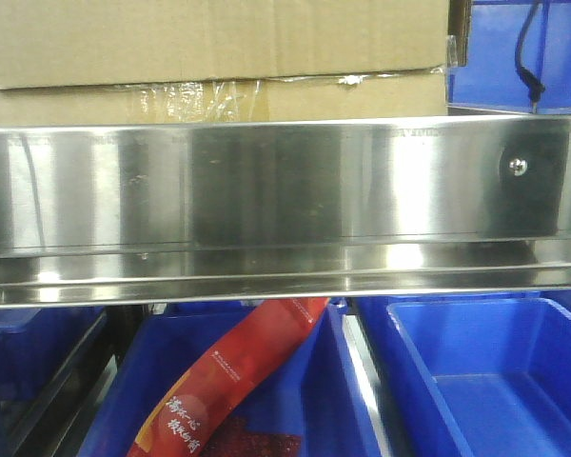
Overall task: Grab carton from right shelf to conveyor
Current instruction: 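Lift the carton off the shelf with both grippers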
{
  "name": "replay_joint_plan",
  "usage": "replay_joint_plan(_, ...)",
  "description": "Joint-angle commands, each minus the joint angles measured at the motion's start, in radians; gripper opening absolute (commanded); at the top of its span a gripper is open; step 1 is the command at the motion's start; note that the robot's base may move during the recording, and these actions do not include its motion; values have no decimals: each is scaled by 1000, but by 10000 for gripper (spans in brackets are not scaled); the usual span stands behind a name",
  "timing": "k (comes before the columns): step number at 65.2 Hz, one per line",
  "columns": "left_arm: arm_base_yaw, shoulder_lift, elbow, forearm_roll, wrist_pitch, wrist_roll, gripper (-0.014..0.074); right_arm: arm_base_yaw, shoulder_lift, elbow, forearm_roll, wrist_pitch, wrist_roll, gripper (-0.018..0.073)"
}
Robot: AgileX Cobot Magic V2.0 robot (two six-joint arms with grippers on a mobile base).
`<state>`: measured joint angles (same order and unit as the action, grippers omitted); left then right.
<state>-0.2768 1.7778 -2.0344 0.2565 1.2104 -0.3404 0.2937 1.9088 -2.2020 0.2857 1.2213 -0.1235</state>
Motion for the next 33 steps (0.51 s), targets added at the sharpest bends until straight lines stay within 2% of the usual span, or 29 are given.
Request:
replay_joint_plan(1, 3, -28, -48, 17, 6, 22, -13, -4, -60, -7, -12, -25, -12, -69)
replay_joint_plan(18, -32, -114, -129, 9, 11, 22, -13, -3, -217, -7, -12, 0, 34, -69)
replay_joint_plan(33, -130, -194, -80, 21, 11, 9, -13, 20, -334, 21, -14, 0, 35, -69)
